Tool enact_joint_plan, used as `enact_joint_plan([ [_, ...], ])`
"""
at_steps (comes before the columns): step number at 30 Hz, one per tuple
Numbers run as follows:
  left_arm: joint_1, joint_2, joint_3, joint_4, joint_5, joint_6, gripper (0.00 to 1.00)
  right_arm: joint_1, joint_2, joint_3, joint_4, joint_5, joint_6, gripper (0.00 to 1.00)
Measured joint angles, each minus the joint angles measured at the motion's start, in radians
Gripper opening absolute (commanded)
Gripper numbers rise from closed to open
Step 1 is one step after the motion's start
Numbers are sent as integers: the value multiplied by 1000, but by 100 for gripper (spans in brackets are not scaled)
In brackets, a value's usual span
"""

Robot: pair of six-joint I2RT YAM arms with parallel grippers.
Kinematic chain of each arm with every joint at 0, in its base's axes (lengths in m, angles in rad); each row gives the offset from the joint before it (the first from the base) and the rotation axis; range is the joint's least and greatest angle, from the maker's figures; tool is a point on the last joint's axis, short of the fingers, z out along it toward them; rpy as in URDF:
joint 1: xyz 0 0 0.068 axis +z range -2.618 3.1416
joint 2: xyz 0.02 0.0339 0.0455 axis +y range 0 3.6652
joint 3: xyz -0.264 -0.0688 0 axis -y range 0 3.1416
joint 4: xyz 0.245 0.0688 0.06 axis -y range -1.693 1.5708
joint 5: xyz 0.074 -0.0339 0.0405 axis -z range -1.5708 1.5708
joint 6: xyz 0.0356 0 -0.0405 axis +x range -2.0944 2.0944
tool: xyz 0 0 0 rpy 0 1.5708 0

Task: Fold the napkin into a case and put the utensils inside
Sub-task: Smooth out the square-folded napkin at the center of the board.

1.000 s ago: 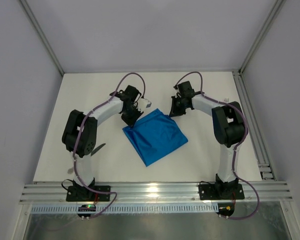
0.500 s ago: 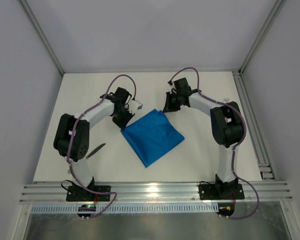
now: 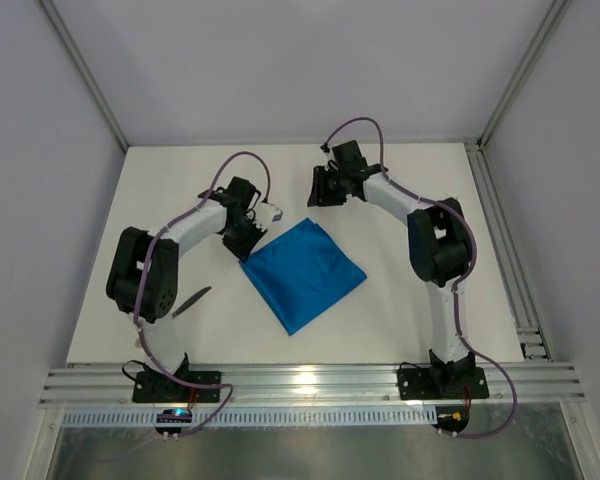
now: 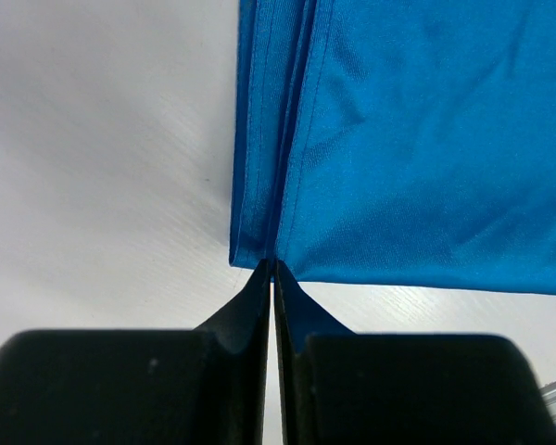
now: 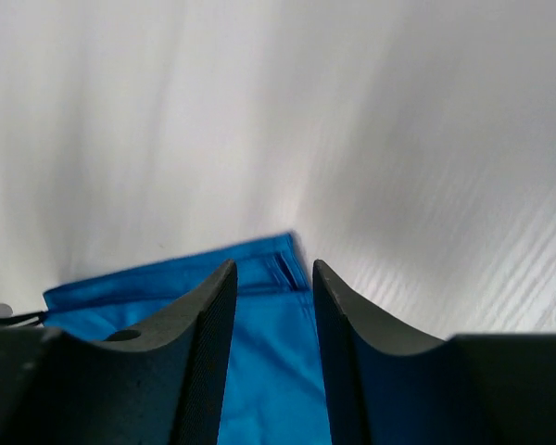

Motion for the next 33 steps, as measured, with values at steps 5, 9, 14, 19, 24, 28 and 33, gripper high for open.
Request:
enact_joint_plan([
  [5,0,0,-8,10,0,0,4,42,98,101,2,28,-2,43],
  [9,3,0,-14,12,0,0,4,74,145,107,-10,56,-3,43],
  [14,8,0,-15,13,1,0,4,88,145,109,-18,94,-13,41],
  [19,16,0,-15,13,1,0,4,88,132,88,-11,106,-13,40],
  [24,21,-3,-15,9,1,1,4,88,110,59,-17,132,-18,39],
  [28,30,-26,-22,7,1,3,2,90,109,57,-18,148,-29,30],
  [33,38,-39,-31,9,21,1,13,89,109,53,-18,153,-33,22],
])
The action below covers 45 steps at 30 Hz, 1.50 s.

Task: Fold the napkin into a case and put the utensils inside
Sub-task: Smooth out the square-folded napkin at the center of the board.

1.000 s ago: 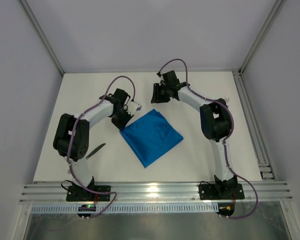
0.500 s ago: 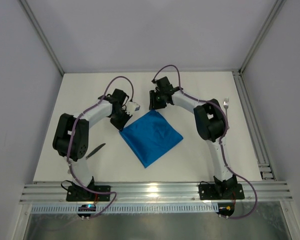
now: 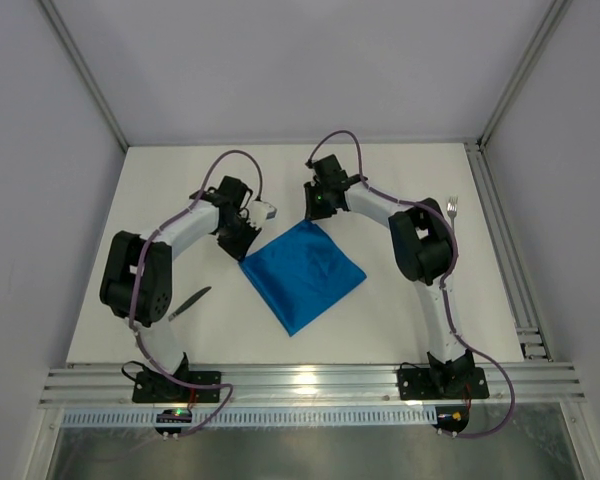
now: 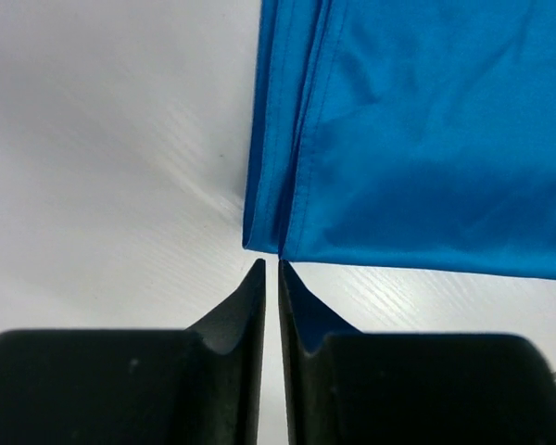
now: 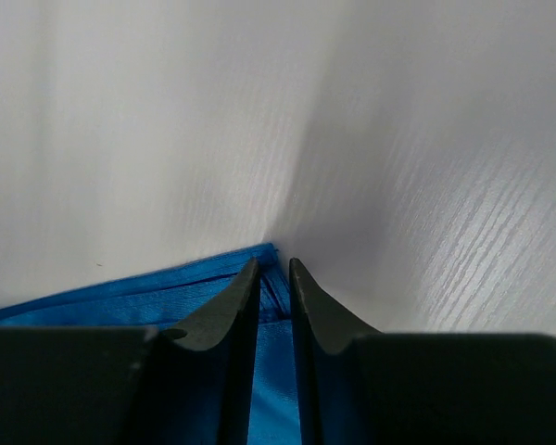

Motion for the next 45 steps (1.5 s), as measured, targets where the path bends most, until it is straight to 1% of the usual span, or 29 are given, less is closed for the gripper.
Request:
enact_joint_plan([
  [1,0,0,1,-1,10,-2,19,0,0,-1,0,2,0,21],
  [2,0,0,2,-1,19,-4,22,0,-1,-3,1,4,0,17],
  [4,0,0,11,-3,40,-8,29,0,-2,-7,3,6,-1,15],
  [5,0,0,20,-4,51,-10,30,0,-4,-10,4,8,0,13],
  [6,0,0,31,-5,60,-16,30,0,-5,-11,5,9,0,11],
  [11,0,23,86,-4,73,-30,31,-2,-6,-15,6,13,2,4],
  [15,-1,69,86,-15,64,-33,30,-2,-6,-15,7,14,5,4],
  [20,-2,80,65,-27,45,-32,30,-2,-6,-16,7,15,6,4],
  [22,-2,81,64,-27,45,-32,27,-2,-6,-16,7,16,6,4],
  [26,-3,81,62,-27,48,-31,25,-2,-8,-17,7,18,7,4],
  [29,-3,81,48,-27,48,-27,21,-2,-8,-19,8,21,10,4],
  [32,-3,81,35,-31,47,-25,15,-2,-8,-20,8,23,13,4],
  [36,-3,81,32,-34,46,-25,0,-2,-13,-27,11,28,14,4],
  [45,-2,81,32,-19,12,-47,0,-4,-28,-53,21,31,13,4],
])
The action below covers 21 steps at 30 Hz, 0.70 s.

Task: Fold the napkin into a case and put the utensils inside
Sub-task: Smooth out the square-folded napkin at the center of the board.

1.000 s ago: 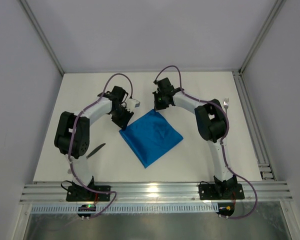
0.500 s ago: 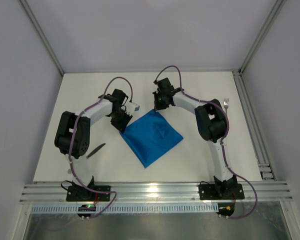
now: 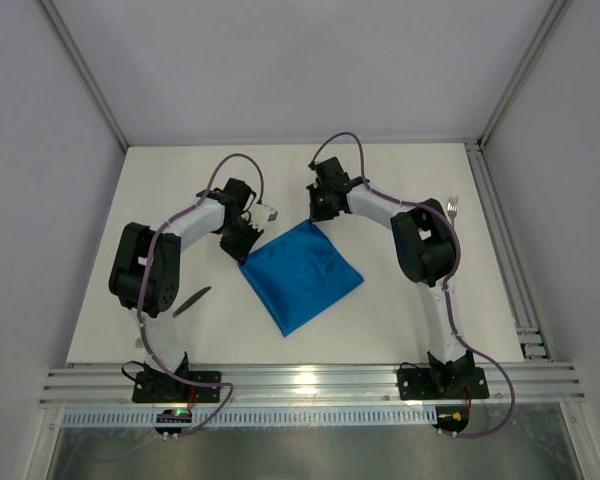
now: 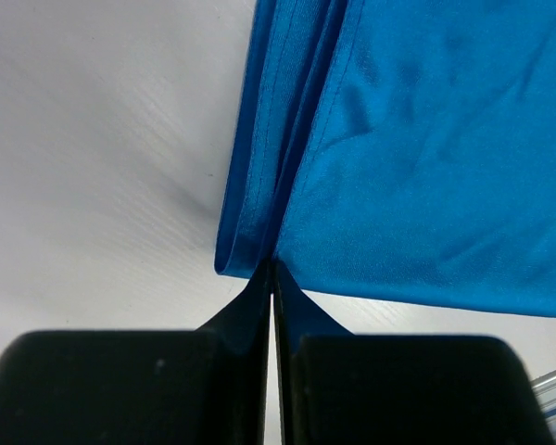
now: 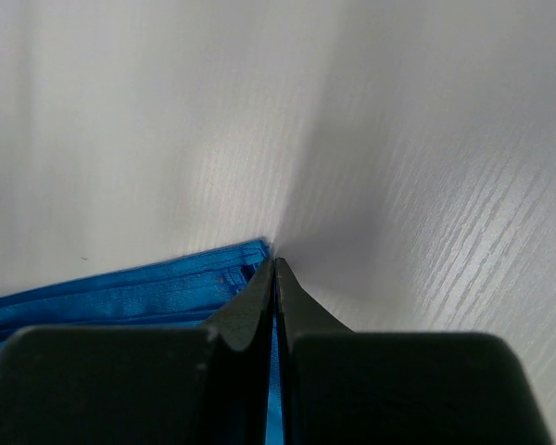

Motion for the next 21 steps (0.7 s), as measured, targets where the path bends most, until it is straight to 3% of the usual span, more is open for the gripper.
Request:
enact_joint_plan([
  [13,55,-1,2,-1,4,-2,0,-6,-18,-30,10,-1,-5,4],
  [21,66,1,20,-3,23,0,9,-13,-24,-39,13,-17,-13,4],
])
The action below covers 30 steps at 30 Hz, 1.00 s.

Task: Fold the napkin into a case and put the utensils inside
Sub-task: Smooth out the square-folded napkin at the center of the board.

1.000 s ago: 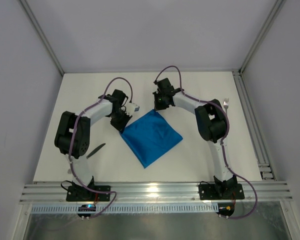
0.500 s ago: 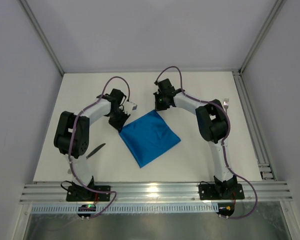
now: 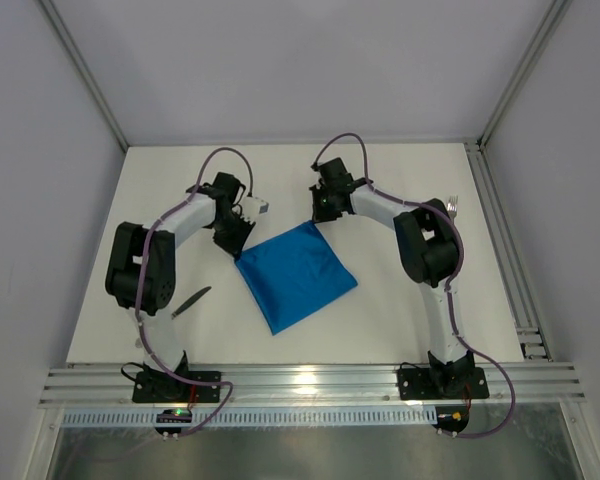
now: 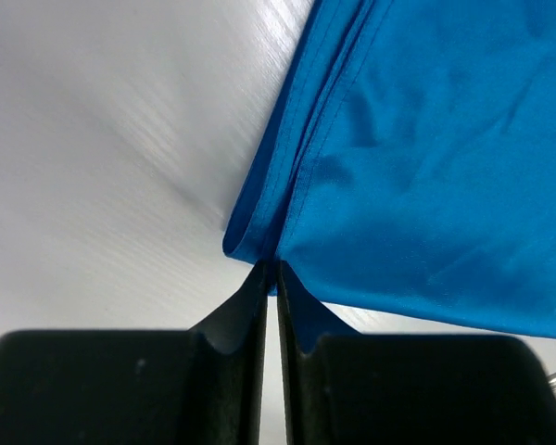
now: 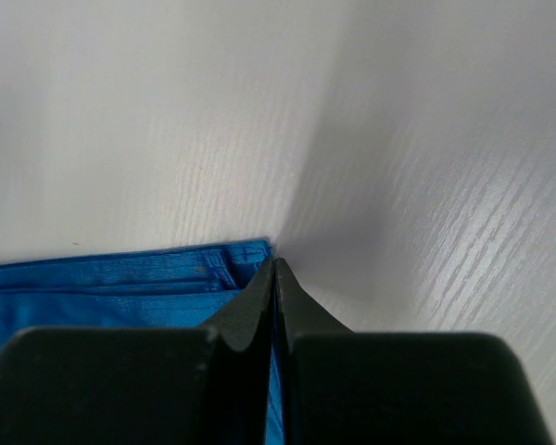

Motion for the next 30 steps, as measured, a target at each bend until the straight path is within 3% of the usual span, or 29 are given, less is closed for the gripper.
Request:
enact_joint_plan([
  [8,0,17,55,7,8,-4,14,-2,-19,-11,-26,-16,-16,26],
  [12,0,17,56,7,-1,-4,15,-6,-46,-20,-42,-10,-25,32],
  [16,0,17,56,5,-13,-4,25,-8,-82,-39,-43,-18,-37,37],
  [21,0,16,55,-5,-10,-6,41,-11,-113,-89,-34,-51,-43,39],
  [25,0,16,55,-5,-10,-6,41,-11,-112,-122,-34,-68,-43,36],
  [30,0,17,41,0,-25,-7,30,-9,-112,-128,-33,-81,-42,28],
])
